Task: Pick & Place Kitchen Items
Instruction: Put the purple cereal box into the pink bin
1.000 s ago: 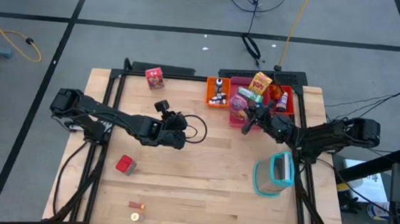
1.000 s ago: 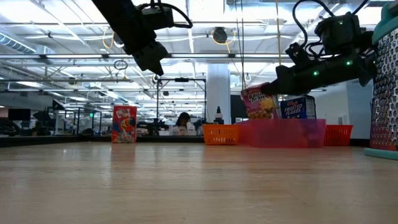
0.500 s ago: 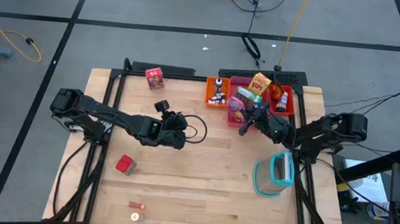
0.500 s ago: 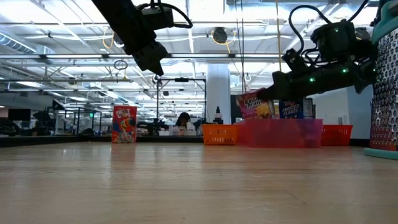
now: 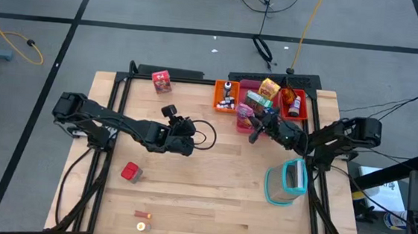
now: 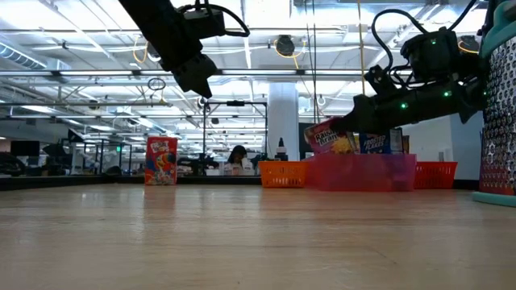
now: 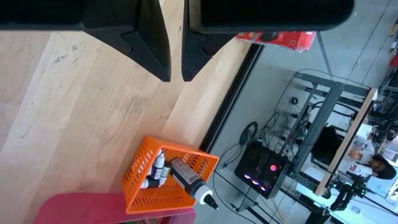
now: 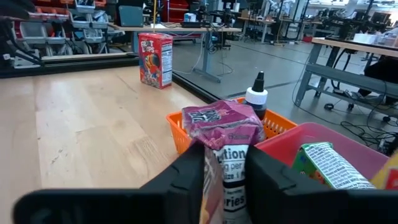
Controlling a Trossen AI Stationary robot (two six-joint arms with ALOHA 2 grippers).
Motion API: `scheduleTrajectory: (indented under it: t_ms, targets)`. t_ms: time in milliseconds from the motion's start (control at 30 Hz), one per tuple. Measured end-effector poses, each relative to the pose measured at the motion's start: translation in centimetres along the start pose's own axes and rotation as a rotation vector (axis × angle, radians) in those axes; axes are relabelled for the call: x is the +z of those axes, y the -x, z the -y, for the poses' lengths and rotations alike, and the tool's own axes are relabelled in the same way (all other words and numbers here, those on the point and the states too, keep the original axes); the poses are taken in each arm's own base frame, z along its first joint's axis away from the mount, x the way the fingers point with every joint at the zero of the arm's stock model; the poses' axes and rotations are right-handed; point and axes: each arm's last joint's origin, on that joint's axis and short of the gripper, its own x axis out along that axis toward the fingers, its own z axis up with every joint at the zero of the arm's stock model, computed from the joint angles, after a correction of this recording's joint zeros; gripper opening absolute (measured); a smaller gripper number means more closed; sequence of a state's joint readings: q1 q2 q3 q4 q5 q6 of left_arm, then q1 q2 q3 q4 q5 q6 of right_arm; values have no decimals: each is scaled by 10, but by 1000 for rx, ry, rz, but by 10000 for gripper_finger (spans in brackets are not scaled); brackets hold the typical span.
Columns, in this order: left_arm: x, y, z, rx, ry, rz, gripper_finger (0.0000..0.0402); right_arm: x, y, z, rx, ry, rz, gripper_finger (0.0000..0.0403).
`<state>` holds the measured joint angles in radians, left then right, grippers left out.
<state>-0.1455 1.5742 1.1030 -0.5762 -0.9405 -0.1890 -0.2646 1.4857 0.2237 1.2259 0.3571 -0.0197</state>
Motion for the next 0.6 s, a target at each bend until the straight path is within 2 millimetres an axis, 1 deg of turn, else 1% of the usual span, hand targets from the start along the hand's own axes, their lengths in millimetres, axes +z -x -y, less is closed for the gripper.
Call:
scheduleTrajectory:
  t_ms: [300,467,600]
  targets:
    - [0,0,0,0,-3,0,42,0,0,-1,29,-2,6,160]
    - [0,0,0,0,-3,0,42,3,1,-1,51,0,27,189]
    - [0,0,0,1,-5,-2,42,7,4,-3,61,7,43,203]
